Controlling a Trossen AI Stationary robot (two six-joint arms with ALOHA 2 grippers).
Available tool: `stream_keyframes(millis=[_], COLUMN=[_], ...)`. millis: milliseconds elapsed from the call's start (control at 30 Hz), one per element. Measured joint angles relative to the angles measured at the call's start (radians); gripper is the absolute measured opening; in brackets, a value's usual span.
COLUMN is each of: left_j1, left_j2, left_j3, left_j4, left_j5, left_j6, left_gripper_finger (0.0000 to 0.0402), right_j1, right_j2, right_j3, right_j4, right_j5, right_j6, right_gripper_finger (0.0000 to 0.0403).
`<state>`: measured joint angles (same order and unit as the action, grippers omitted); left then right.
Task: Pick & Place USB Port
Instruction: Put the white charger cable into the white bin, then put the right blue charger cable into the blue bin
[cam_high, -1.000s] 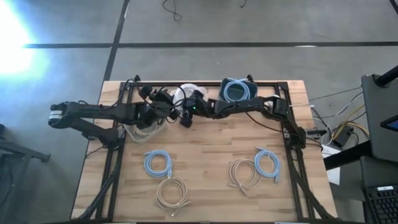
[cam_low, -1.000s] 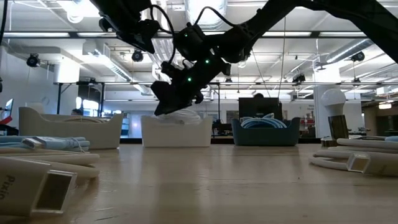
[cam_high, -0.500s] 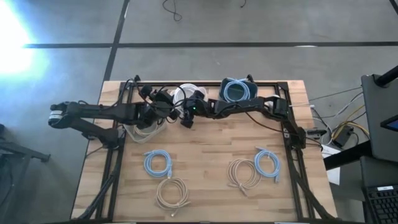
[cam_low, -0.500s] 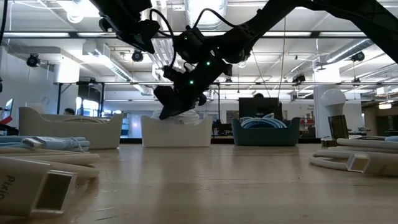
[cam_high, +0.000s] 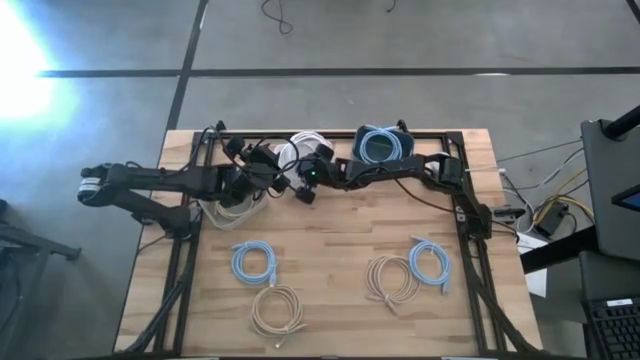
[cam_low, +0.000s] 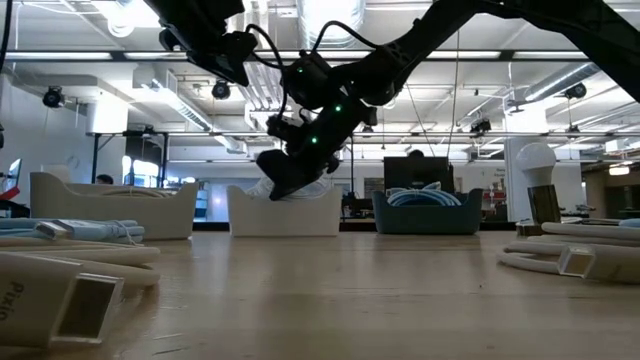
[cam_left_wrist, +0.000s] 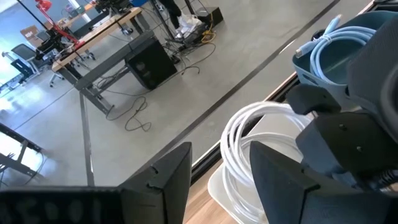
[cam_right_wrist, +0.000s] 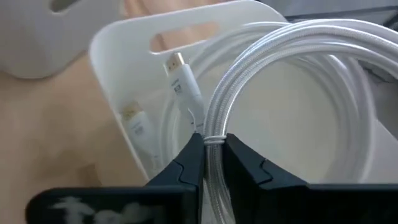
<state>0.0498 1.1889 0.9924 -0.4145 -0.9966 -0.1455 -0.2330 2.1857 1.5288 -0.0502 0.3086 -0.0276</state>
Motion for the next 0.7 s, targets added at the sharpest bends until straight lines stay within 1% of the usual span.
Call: stream_keyframes(millis=[100,267,400,533,700], left_j1=[0.000,0.000,0.000,0.000,0.000], left_j2=[0.000,0.000,0.000,0.000,0.000], left_j3=[0.000,0.000,0.000,0.000,0.000], left_j4=[0.000,0.000,0.000,-0.001,-0.013], left_j5=[0.000,0.000,0.000,0.000,0.013], left_j6=[-0.002,-0.007,-0.007,-0.008,-0.010], left_gripper_finger=[0.0177,0.0177,0.0177,0.0177,0.0177], right_j1=[0.000,0.000,0.002,0.019,0.044], right_j2=[0.000,0.000,-0.001,-0.020,-0.074], right_j3=[0.000,0.000,0.000,0.000,0.000], right_j4=[0.003,0.004,0.003,0.000,-0.048], right_j5=[-0.021,-0.021,-0.021,-0.018,-0.019], right_j6=[-0.001,-0.002,-0.018,-0.032,-0.061], right_gripper_finger=[0.0058,0.0111,0.0146,0.0170,0.0186])
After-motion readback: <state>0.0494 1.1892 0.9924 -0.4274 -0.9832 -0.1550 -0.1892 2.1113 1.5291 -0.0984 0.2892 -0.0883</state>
